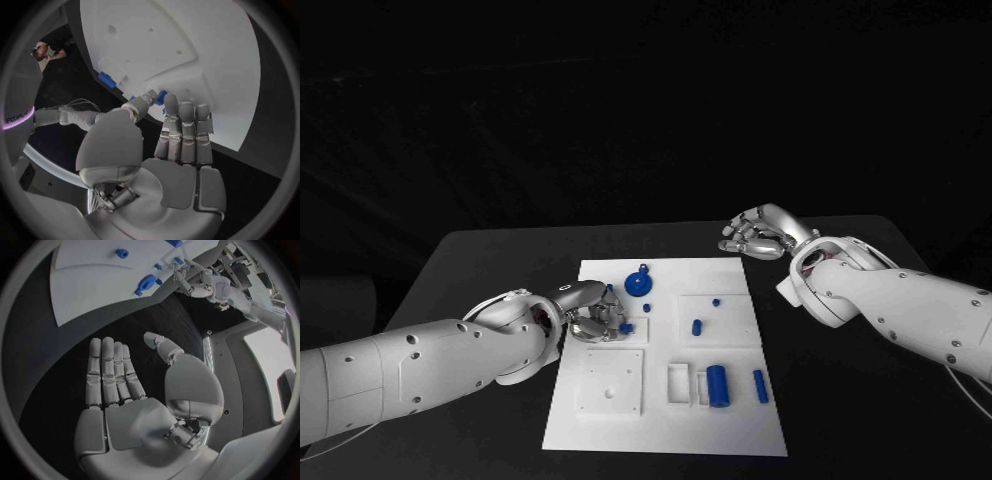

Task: Assemble the parts on the task board

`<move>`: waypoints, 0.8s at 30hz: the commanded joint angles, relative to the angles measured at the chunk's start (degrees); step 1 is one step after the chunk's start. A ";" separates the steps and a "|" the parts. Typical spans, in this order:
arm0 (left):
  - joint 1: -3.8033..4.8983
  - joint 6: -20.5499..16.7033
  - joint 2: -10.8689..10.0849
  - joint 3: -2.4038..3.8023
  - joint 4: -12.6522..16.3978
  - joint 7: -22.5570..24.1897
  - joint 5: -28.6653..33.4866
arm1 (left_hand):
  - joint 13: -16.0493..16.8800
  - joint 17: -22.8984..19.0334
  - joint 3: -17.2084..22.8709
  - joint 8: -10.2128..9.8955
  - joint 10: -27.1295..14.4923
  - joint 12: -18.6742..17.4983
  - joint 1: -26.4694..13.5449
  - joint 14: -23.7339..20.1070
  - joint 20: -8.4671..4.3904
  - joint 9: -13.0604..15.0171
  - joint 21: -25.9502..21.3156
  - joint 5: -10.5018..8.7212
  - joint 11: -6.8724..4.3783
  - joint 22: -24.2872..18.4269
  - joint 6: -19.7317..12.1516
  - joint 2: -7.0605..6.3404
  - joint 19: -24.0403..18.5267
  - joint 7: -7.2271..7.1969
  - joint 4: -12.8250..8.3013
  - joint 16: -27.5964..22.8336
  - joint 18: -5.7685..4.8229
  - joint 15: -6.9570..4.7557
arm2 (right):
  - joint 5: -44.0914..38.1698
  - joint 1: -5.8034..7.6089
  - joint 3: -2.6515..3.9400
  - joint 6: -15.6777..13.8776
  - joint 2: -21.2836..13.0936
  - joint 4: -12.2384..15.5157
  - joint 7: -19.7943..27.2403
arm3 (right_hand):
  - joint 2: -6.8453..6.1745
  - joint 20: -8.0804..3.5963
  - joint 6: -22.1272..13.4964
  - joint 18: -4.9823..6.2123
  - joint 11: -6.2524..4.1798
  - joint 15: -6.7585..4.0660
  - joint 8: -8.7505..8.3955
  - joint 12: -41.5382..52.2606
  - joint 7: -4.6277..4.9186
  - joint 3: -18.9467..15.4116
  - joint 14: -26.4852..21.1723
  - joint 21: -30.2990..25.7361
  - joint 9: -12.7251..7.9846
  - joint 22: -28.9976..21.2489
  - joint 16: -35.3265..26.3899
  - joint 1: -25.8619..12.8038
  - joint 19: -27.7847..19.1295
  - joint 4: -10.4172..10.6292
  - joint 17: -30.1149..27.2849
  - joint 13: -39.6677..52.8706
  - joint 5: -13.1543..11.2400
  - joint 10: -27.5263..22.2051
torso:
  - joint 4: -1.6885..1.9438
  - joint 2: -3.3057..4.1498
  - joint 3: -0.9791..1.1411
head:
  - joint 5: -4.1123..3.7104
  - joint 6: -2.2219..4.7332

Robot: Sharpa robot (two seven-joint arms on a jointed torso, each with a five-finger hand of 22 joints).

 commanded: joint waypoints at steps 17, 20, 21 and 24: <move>-0.44 1.04 0.53 0.02 -0.30 -0.60 -5.44 | 0.29 -0.08 -0.40 1.34 -0.04 0.49 -1.04 0.26 -4.51 -0.24 0.21 -0.04 -0.62 1.01 2.25 -0.04 0.68 -0.72 2.08 0.68 -0.16 -0.74 | -0.09 -0.02 0.02 0.63 0.00 0.21 0.62 | 0.39 0.47 -0.37 0.88 0.04 -0.02 -0.22 0.26 0.08 -0.18 -0.33 -0.22 -0.08 0.09 0.39 -0.30 0.10 0.23 -0.13 -0.15 0.28 -0.51 | 0.05 -0.01 -0.04 | -0.13 -0.23; -0.44 1.03 0.52 0.02 -0.34 -0.59 -5.98 | 0.30 -0.12 -0.42 1.62 0.03 0.50 -0.94 0.31 -4.59 -0.24 0.24 0.00 -0.77 1.03 2.73 0.09 0.74 -0.88 2.25 0.72 -0.18 -0.80 | -0.08 -0.02 0.02 0.63 -0.01 0.22 0.62 | 0.39 0.47 -0.37 0.88 0.04 -0.02 -0.22 0.27 0.08 -0.19 -0.33 -0.22 -0.08 0.10 0.40 -0.30 0.11 0.23 -0.13 -0.17 0.29 -0.51 | 0.05 0.00 -0.05 | -0.14 -0.27; -0.45 1.10 0.52 0.01 -0.34 -0.57 -6.80 | 0.30 -0.13 -0.43 1.69 0.05 0.50 -0.93 0.33 -4.60 -0.24 0.24 0.01 -0.80 1.03 2.86 0.14 0.75 -0.92 2.29 0.73 -0.19 -0.82 | -0.08 -0.02 0.02 0.63 -0.02 0.23 0.62 | 0.40 0.47 -0.37 0.88 0.04 -0.02 -0.21 0.28 0.08 -0.19 -0.33 -0.23 -0.08 0.10 0.40 -0.31 0.11 0.23 -0.13 -0.17 0.30 -0.51 | 0.05 0.00 -0.04 | -0.14 -0.28; -0.45 1.16 0.52 0.01 -0.32 -0.55 -7.03 | 0.29 -0.15 -0.47 1.88 0.12 0.49 -0.87 0.37 -4.65 -0.25 0.25 0.02 -0.89 1.04 3.18 0.21 0.78 -1.02 2.40 0.75 -0.21 -0.85 | -0.07 -0.02 0.02 0.63 -0.03 0.22 0.62 | 0.40 0.47 -0.37 0.88 0.04 -0.02 -0.21 0.29 0.08 -0.20 -0.33 -0.23 -0.08 0.11 0.40 -0.31 0.11 0.23 -0.14 -0.19 0.31 -0.52 | 0.06 -0.01 -0.04 | -0.15 -0.32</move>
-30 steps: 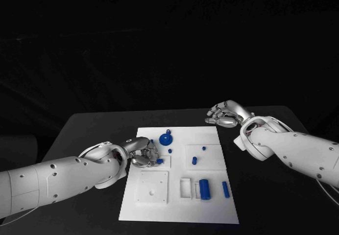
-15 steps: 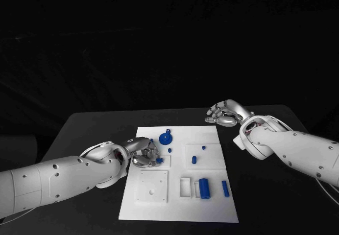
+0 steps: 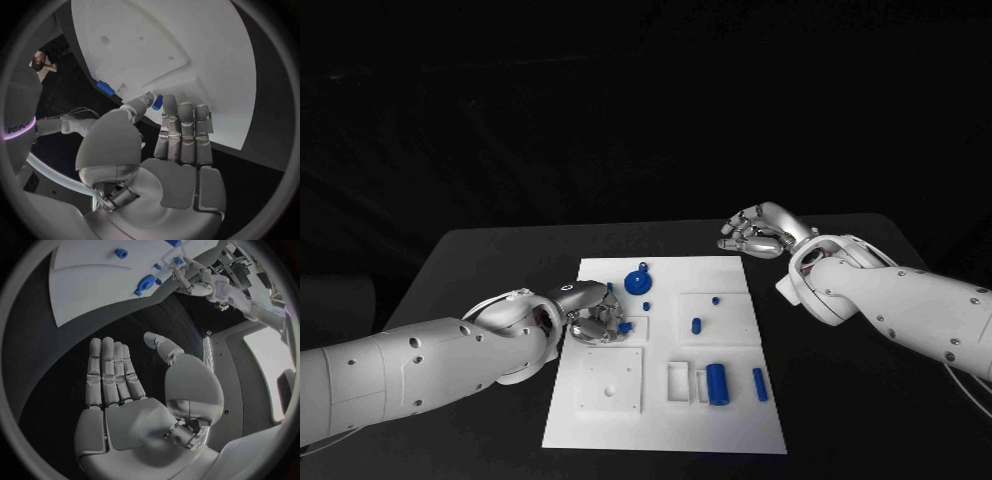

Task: Assemble the parts on the task board

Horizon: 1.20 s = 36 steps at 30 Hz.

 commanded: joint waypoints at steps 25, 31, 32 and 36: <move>-0.14 0.93 0.37 -0.01 0.29 -0.35 -1.53 | -0.20 -0.61 -1.05 0.09 0.28 -0.46 -1.29 -0.03 -4.91 -1.40 0.08 -0.08 -0.36 1.01 -0.04 0.36 0.22 0.20 3.41 0.27 -0.46 -0.56 | -0.08 -0.02 0.02 0.64 -0.08 0.02 0.59 | 0.48 0.46 -0.43 0.88 0.03 -0.02 -0.21 0.38 0.14 -0.22 -0.34 -0.28 -0.09 0.08 0.20 -0.37 0.15 0.29 -0.11 -0.19 0.48 -0.53 | 0.01 0.00 0.00 | -0.05 -0.09; -0.14 1.27 0.42 -0.01 0.21 -0.79 -1.52 | -0.21 -0.66 -1.07 -0.03 0.20 -0.54 -1.22 -0.05 -4.95 -1.56 0.04 -0.09 -0.29 1.01 -0.31 -0.10 0.24 0.27 3.78 0.25 -0.43 -0.58 | -0.08 -0.02 0.02 0.71 -0.15 0.04 0.56 | 0.46 0.46 -0.44 0.88 0.03 -0.02 -0.21 0.40 0.14 -0.23 -0.35 -0.29 -0.09 0.09 0.21 -0.36 0.15 0.27 -0.13 -0.22 0.51 -0.54 | 0.00 -0.02 0.01 | -0.06 -0.05; -0.14 1.31 0.40 -0.01 0.23 -0.81 -1.47 | -0.21 -0.68 -1.08 -0.07 0.17 -0.56 -1.18 -0.07 -4.95 -1.60 0.03 -0.09 -0.27 1.01 -0.39 -0.17 0.24 0.30 3.84 0.24 -0.43 -0.58 | -0.08 -0.02 0.02 0.73 -0.15 0.04 0.55 | 0.45 0.45 -0.44 0.88 0.03 -0.02 -0.21 0.40 0.14 -0.23 -0.35 -0.30 -0.09 0.10 0.21 -0.36 0.15 0.27 -0.13 -0.22 0.52 -0.54 | 0.02 -0.01 0.01 | -0.06 -0.06; -0.14 1.22 0.42 -0.01 0.25 -1.12 -0.99 | -0.22 -0.75 -1.01 -0.43 0.03 -0.64 -0.61 -0.11 -4.96 -1.89 -0.03 0.02 -0.06 1.02 -1.19 -0.16 0.23 0.53 3.98 0.23 -0.43 -0.57 | -0.08 -0.02 0.02 0.73 -0.14 0.04 0.52 | 0.44 0.45 -0.45 0.88 0.03 -0.02 -0.21 0.41 0.14 -0.23 -0.35 -0.31 -0.09 0.10 0.21 -0.36 0.15 0.26 -0.14 -0.24 0.54 -0.55 | 0.01 -0.02 0.00 | -0.07 -0.05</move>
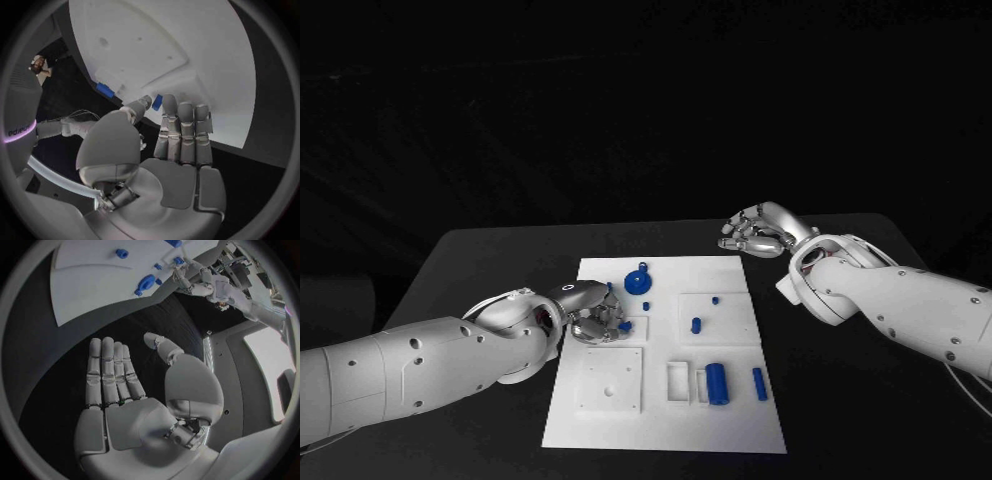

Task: Assemble the parts on the task board

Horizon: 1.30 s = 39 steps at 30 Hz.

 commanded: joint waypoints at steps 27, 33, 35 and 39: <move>-0.17 1.88 0.49 -0.10 0.13 -0.77 0.79 | -0.15 -0.40 -0.94 0.22 -0.12 -0.79 3.99 -0.20 -4.89 -0.56 -0.03 0.18 0.34 1.15 -0.55 4.85 -0.07 0.08 -0.49 0.37 -0.52 -0.12 | -0.12 -0.02 0.02 0.74 -0.06 0.14 0.48 | 0.21 0.22 -0.30 0.88 0.04 0.01 -0.23 0.28 -0.03 -0.03 -0.41 -0.37 -0.11 0.11 0.25 -0.02 -0.05 0.04 -0.13 -0.23 0.53 -0.59 | -0.02 0.00 0.02 | -0.08 0.00; -0.17 2.15 0.54 -0.10 0.15 -0.66 1.26 | -0.23 -0.48 -1.08 0.49 0.09 -0.95 4.78 -0.19 -4.88 -0.64 0.00 0.45 0.31 1.16 -0.36 7.13 -0.21 0.03 -1.72 0.40 -0.57 -0.13 | -0.12 -0.02 0.02 0.77 -0.05 0.13 0.46 | 0.22 0.22 -0.30 0.88 0.04 0.01 -0.22 0.31 -0.03 -0.02 -0.41 -0.39 -0.11 0.13 0.26 0.00 -0.04 0.03 -0.15 -0.28 0.65 -0.60 | -0.01 -0.01 0.03 | -0.07 -0.02; -0.17 2.12 0.55 -0.10 0.19 -0.58 1.50 | -0.24 -0.50 -1.13 0.53 0.12 -0.99 4.80 -0.19 -4.87 -0.65 0.01 0.48 0.30 1.15 -0.32 7.34 -0.23 0.03 -1.88 0.40 -0.59 -0.12 | -0.12 -0.02 0.02 0.77 -0.04 0.11 0.46 | 0.21 0.22 -0.30 0.88 0.04 0.01 -0.22 0.32 -0.03 -0.02 -0.42 -0.39 -0.11 0.13 0.26 0.00 -0.04 0.03 -0.15 -0.28 0.67 -0.60 | 0.02 0.01 0.03 | -0.07 -0.04; -0.17 2.13 0.56 -0.10 0.19 -0.27 2.08 | -0.30 -0.54 -1.17 0.62 0.20 -1.10 4.87 -0.20 -4.86 -0.69 0.01 0.57 0.30 1.15 -0.25 7.96 -0.28 0.02 -2.28 0.39 -0.61 -0.11 | -0.12 -0.02 0.02 0.79 0.00 0.10 0.46 | 0.21 0.22 -0.31 0.88 0.04 0.02 -0.22 0.33 -0.03 -0.02 -0.42 -0.40 -0.11 0.14 0.26 0.00 -0.04 0.03 -0.16 -0.30 0.71 -0.60 | -0.04 -0.02 0.04 | 0.01 -0.02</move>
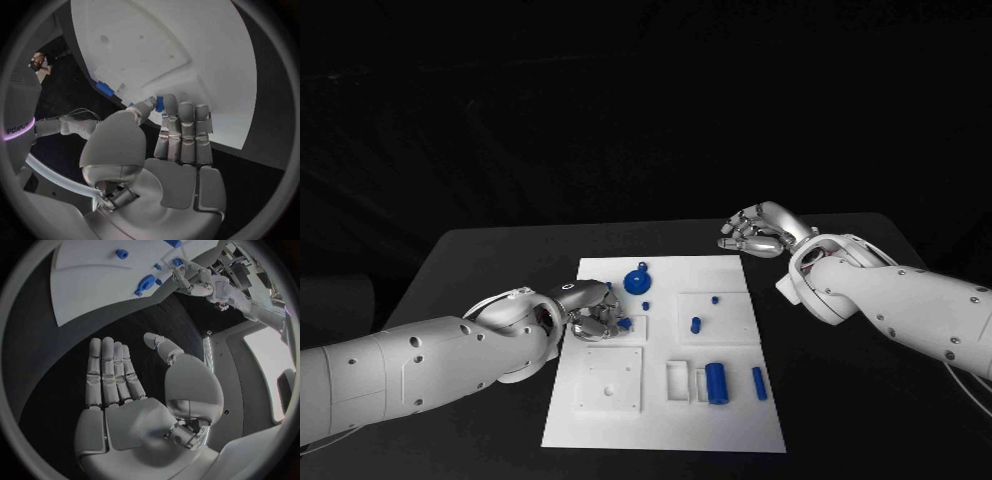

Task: Assemble the parts on the task board

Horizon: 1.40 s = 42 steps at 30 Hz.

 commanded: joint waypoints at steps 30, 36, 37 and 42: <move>1.15 8.80 -1.76 2.79 2.42 0.81 14.36 | -0.25 -0.38 0.87 2.04 0.82 -1.33 -4.16 -0.46 -4.80 0.07 0.23 1.04 -0.34 1.22 1.83 7.74 -0.94 -0.17 -4.77 0.34 -0.89 -0.14 | -0.13 -0.02 0.02 0.83 0.23 -0.20 0.52 | 0.24 0.23 -0.32 0.89 -0.15 0.03 -0.20 0.70 -0.01 0.08 -0.46 -0.45 -0.09 0.32 0.41 0.08 0.06 -0.04 -0.28 -0.61 2.04 -0.48 | -0.01 -0.01 0.03 | 0.17 0.35; 3.34 16.75 -2.42 2.92 2.04 -1.55 22.10 | -0.14 -0.37 1.14 2.39 0.49 -1.35 -5.28 -0.81 -4.70 0.67 0.23 0.83 -0.34 1.24 1.89 8.73 -1.26 -0.19 -5.34 0.41 -0.98 -0.02 | -0.13 -0.02 0.02 0.99 0.29 -0.30 0.49 | 0.27 0.23 -0.33 0.89 -0.15 0.03 -0.21 0.76 -0.01 0.11 -0.46 -0.49 -0.09 0.37 0.44 0.11 0.07 -0.07 -0.31 -0.70 2.33 -0.50 | 0.00 -0.03 0.02 | 0.17 0.41; 3.60 17.80 -2.52 2.92 2.00 -2.01 23.05 | -0.09 -0.35 1.15 2.50 0.44 -1.31 -5.62 -0.89 -4.68 0.87 0.25 0.98 -0.37 1.25 1.91 8.96 -1.34 -0.20 -5.58 0.46 -0.99 0.01 | -0.13 -0.01 0.02 0.99 0.30 -0.32 0.48 | 0.27 0.23 -0.33 0.89 -0.15 0.03 -0.21 0.76 -0.01 0.11 -0.46 -0.49 -0.09 0.37 0.44 0.11 0.07 -0.07 -0.31 -0.70 2.34 -0.50 | 0.01 -0.04 0.03 | 0.18 0.39; 4.98 25.08 -2.37 2.91 1.13 -5.10 28.57 | 0.25 -0.27 1.16 3.67 -1.02 -1.26 -9.76 -2.46 -4.19 3.29 -0.07 3.37 -0.26 1.25 1.91 11.47 -2.85 -0.26 -8.79 0.62 -1.29 0.58 | -0.13 -0.01 0.02 0.99 0.37 -0.40 0.45 | 0.28 0.23 -0.34 0.89 -0.15 0.03 -0.21 0.81 0.00 0.13 -0.48 -0.52 -0.10 0.41 0.45 0.15 0.08 -0.10 -0.34 -0.77 2.55 -0.52 | 0.01 -0.05 0.01 | 0.22 0.39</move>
